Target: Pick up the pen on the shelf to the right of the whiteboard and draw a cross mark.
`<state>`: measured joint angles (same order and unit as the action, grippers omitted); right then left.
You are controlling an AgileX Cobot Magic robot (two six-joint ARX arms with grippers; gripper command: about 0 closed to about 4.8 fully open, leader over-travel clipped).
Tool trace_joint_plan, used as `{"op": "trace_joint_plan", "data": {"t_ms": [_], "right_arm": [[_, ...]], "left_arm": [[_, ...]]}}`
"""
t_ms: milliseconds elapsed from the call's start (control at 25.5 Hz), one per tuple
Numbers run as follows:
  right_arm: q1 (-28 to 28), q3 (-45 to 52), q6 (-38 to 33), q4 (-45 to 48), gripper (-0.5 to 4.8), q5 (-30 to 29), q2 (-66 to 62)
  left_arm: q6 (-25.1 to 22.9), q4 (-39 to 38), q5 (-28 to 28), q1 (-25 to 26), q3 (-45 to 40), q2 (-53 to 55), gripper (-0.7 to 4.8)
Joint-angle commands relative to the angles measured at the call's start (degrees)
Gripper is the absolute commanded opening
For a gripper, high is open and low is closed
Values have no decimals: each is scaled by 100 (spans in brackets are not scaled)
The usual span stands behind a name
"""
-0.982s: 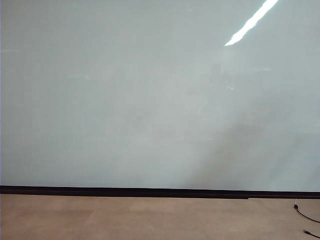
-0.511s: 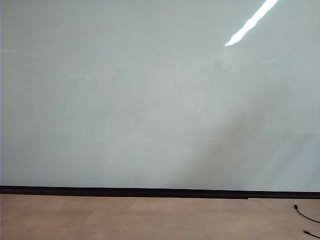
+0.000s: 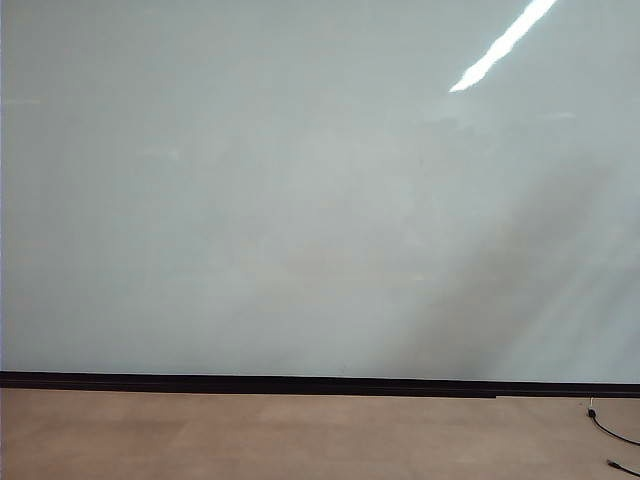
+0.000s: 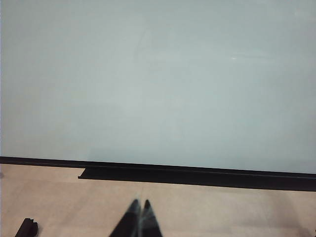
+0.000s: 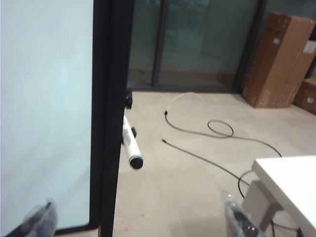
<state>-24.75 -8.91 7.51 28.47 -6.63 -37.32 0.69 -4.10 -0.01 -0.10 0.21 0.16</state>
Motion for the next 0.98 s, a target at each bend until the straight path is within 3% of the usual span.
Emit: {"op": "trace_joint_plan", "data": {"t_ms": [39, 118, 354, 472, 629, 982], "right_arm": [[-280, -28, -166, 732, 436, -509, -380], [-509, -31, -299, 1276, 436, -890, -848], [-614, -68, -538, 2796, 436, -1311, -2151], [-614, -299, -667, 3860, 436, -1672, -3414], [-614, -643, -743, 4481, 474, -2186, -4282], [-612, -1270, -647, 4992, 473, -2216, -5504]], "left_arm": [[-22, 28, 20, 0, 17, 2, -5], [-24, 28, 20, 0, 17, 2, -5], [-24, 28, 20, -2, 17, 2, -5], [-24, 28, 22, 0, 17, 2, -5], [-22, 28, 22, 0, 17, 2, -4], [-24, 28, 17, 0, 17, 2, -5]]}}
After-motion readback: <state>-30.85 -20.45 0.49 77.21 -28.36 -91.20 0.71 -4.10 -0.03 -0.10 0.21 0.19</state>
